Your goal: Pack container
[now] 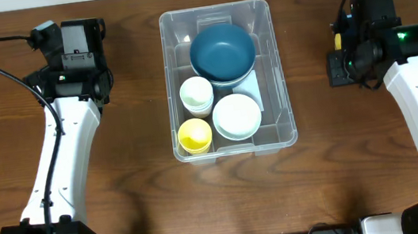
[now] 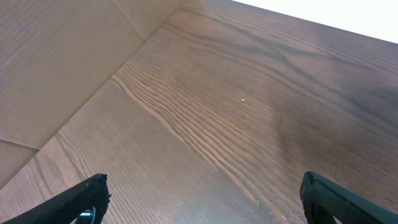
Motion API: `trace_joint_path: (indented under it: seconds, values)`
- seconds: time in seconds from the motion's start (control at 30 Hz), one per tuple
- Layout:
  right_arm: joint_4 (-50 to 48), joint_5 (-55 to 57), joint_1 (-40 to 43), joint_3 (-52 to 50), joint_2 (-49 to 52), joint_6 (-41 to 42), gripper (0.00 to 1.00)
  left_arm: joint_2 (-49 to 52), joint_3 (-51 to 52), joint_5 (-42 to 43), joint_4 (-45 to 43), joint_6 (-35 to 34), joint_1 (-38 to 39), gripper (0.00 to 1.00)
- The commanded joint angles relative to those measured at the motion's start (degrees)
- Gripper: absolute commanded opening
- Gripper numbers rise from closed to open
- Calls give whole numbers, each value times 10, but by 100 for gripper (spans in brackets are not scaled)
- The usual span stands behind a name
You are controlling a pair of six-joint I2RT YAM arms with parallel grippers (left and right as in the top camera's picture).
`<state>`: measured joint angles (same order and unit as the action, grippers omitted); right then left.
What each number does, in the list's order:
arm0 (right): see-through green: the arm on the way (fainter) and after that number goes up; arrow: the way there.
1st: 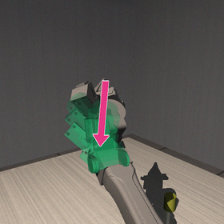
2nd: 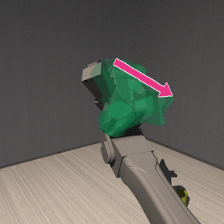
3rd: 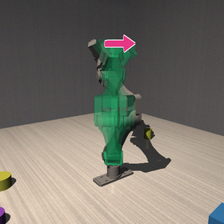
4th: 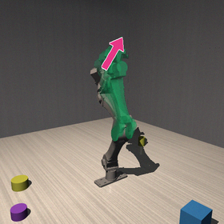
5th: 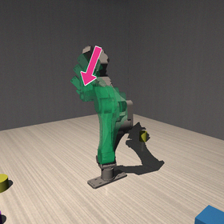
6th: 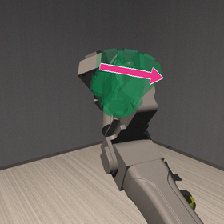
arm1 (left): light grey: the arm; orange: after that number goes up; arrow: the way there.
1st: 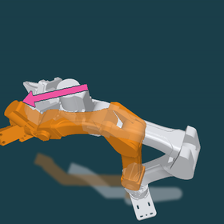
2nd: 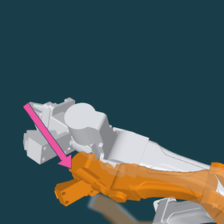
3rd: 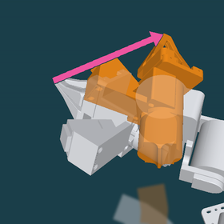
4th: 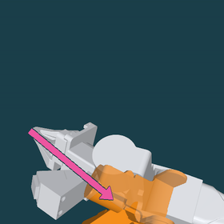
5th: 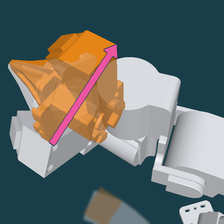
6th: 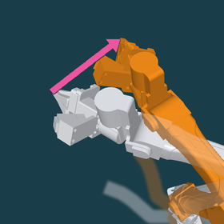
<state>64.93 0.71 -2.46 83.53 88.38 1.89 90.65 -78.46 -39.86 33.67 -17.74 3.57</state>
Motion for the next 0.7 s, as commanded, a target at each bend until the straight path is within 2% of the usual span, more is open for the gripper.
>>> trace_joint_path:
  seconds: [0.0,0.1,0.13,0.23,0.37,0.67]
  values:
    - [1,6,4,10,-6,-2,2,-9,-2,-13,2,3,-2,98]
    - [1,6,4,10,-6,-2,24,-9,-2,-13,2,3,-2,98]
    - [1,6,4,10,-6,-2,24,-9,-2,-13,2,3,-2,98]
    - [2,6,4,10,-6,-2,22,-9,-2,-13,1,3,-2,98]
    - [2,5,4,10,-6,-2,6,-9,-2,-13,2,3,-2,98]
    - [3,6,4,10,-6,-2,1,-9,-2,-13,2,3,-2,98]
